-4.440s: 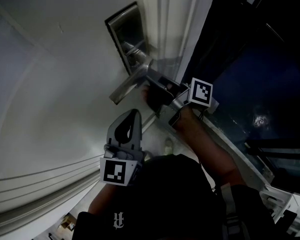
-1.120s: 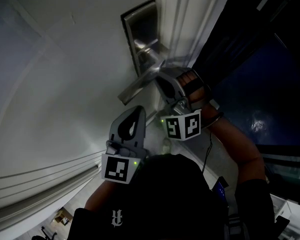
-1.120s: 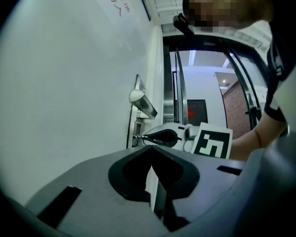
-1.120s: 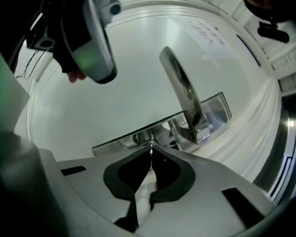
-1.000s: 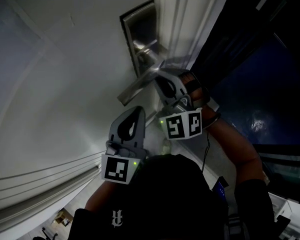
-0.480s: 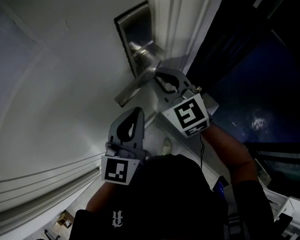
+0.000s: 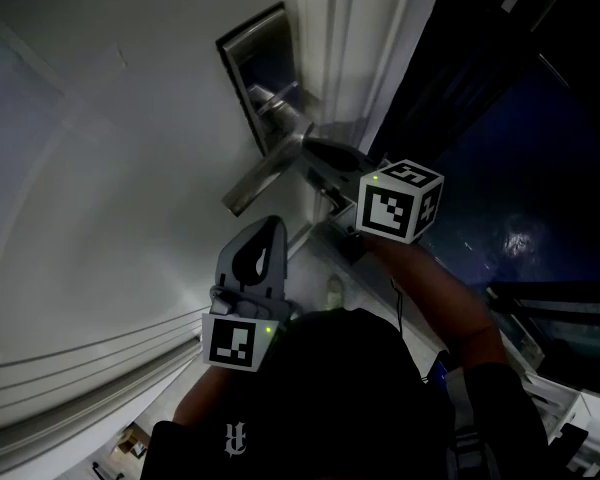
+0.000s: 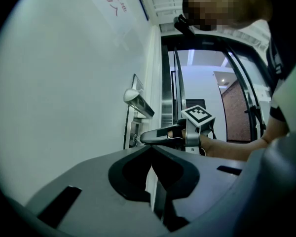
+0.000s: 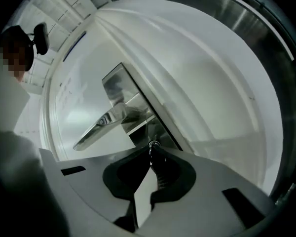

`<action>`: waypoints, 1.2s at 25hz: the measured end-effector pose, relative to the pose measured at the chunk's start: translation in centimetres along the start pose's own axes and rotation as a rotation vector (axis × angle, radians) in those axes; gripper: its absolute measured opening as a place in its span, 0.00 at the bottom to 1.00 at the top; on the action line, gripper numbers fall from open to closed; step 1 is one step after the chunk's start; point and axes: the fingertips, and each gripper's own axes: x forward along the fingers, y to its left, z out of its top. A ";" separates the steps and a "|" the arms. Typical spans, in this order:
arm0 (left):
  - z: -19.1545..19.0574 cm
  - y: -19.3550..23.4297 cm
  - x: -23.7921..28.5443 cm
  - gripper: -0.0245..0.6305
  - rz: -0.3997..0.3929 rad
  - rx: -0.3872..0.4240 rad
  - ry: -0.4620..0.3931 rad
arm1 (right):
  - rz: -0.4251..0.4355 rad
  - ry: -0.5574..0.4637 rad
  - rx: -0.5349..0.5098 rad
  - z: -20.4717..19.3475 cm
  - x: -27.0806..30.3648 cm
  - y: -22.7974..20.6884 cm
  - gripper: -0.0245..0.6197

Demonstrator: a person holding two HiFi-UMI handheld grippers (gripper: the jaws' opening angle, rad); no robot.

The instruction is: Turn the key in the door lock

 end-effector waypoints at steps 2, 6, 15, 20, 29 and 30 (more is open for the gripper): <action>0.0 -0.1 0.0 0.05 0.001 0.000 0.001 | 0.023 -0.004 0.094 -0.1 0.0 -0.1 0.07; 0.0 -0.1 0.1 0.05 0.005 0.001 0.002 | 0.098 -0.033 0.303 0.3 0.1 -0.3 0.07; 0.1 -0.4 0.4 0.05 0.009 0.006 -0.001 | 0.147 -0.047 0.632 -0.5 -0.1 -1.2 0.07; 0.1 -0.6 0.5 0.05 0.016 0.009 -0.001 | 0.200 -0.076 0.788 -0.5 0.0 -1.1 0.08; 0.2 -0.6 0.5 0.05 0.047 0.017 -0.001 | 0.308 -0.128 1.002 -0.6 0.0 -0.9 0.08; 0.2 -0.5 0.5 0.05 0.051 0.018 0.000 | 0.321 -0.131 1.020 -0.6 0.1 -0.8 0.08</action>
